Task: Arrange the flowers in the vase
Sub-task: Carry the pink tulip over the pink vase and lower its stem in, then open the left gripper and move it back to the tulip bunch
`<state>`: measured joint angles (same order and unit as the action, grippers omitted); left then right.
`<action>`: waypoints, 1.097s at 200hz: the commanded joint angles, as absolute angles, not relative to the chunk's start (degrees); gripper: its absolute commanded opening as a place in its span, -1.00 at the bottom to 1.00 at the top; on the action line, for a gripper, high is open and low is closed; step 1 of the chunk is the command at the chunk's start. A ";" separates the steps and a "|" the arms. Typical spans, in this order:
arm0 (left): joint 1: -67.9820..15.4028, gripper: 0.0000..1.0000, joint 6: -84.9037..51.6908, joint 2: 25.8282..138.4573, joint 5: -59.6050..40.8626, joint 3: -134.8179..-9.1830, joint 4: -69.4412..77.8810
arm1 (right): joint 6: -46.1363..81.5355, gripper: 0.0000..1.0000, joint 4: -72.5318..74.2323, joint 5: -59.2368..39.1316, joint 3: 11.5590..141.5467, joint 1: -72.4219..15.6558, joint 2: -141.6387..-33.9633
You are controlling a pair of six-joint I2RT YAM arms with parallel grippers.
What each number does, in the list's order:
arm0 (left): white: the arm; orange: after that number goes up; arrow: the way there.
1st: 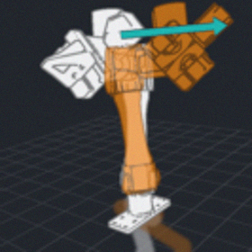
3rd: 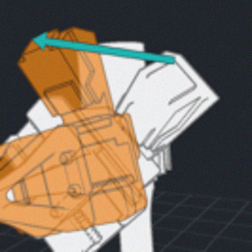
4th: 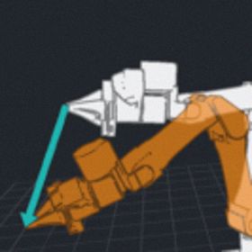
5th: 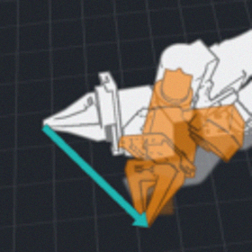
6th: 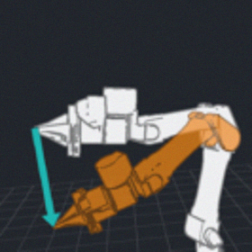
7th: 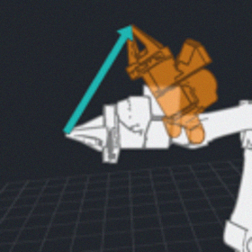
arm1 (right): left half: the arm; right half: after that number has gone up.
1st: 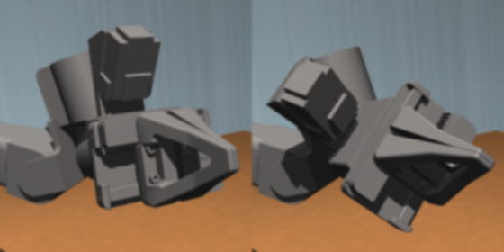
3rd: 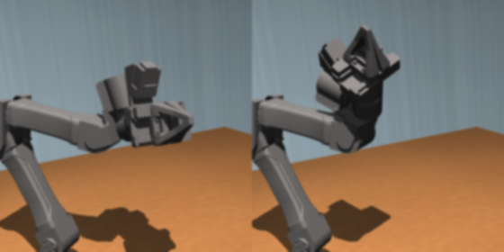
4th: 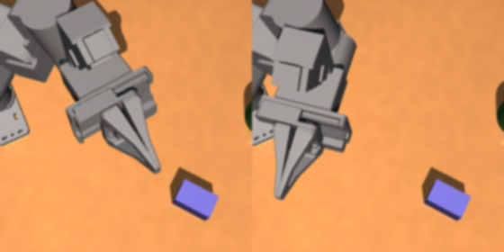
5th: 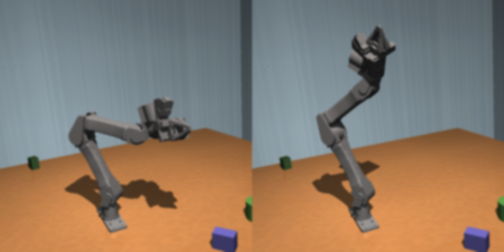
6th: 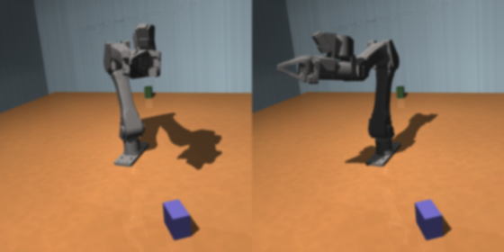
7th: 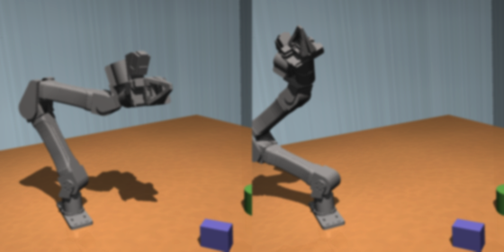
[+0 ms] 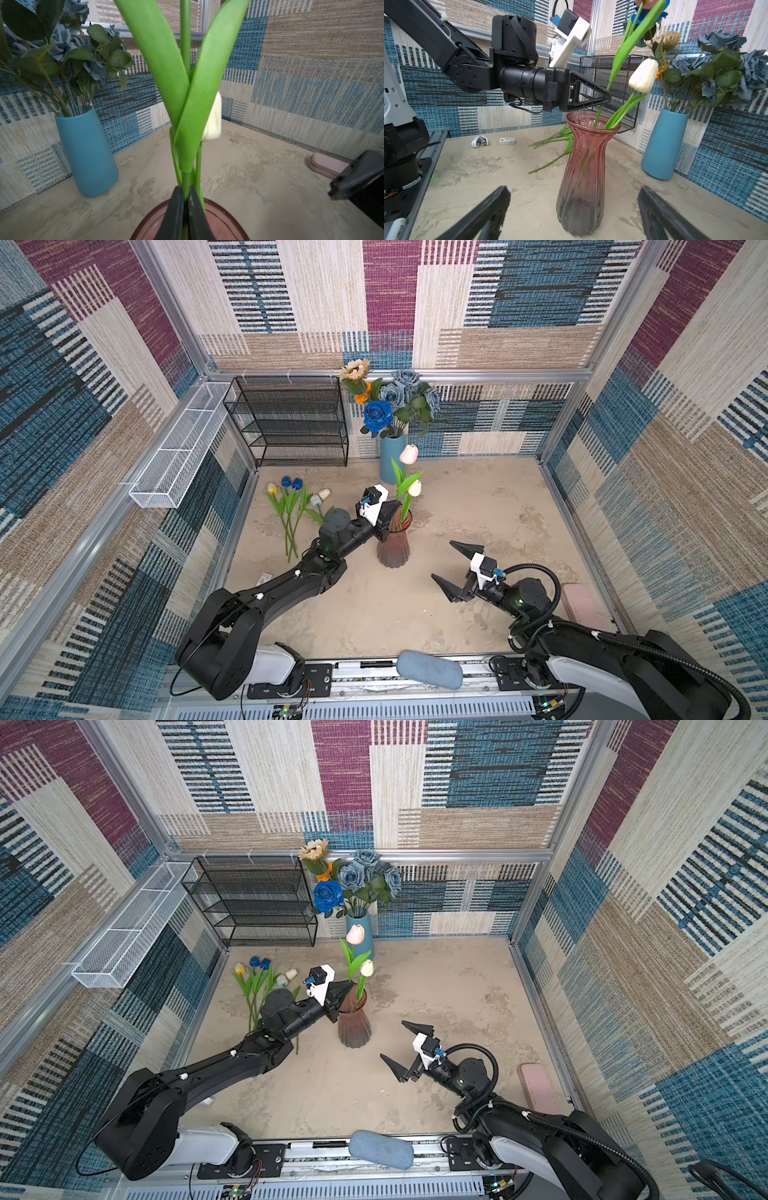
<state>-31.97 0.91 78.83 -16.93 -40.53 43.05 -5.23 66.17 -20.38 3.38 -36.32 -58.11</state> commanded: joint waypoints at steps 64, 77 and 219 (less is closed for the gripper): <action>-31.95 -0.19 8.22 69.29 -11.14 -38.14 29.67 | -5.63 0.99 67.25 -20.21 3.87 -36.36 -58.02; -31.59 -0.11 8.69 66.88 -8.83 -37.18 29.50 | -5.48 0.99 67.93 -20.00 3.54 -36.39 -57.99; -8.70 0.06 -14.37 97.88 8.49 -66.02 -24.18 | -4.90 0.99 67.75 -21.14 3.88 -36.38 -57.93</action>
<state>-8.86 -9.87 92.86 6.44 -62.72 -13.67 -5.21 66.15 -20.49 3.38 -36.32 -58.02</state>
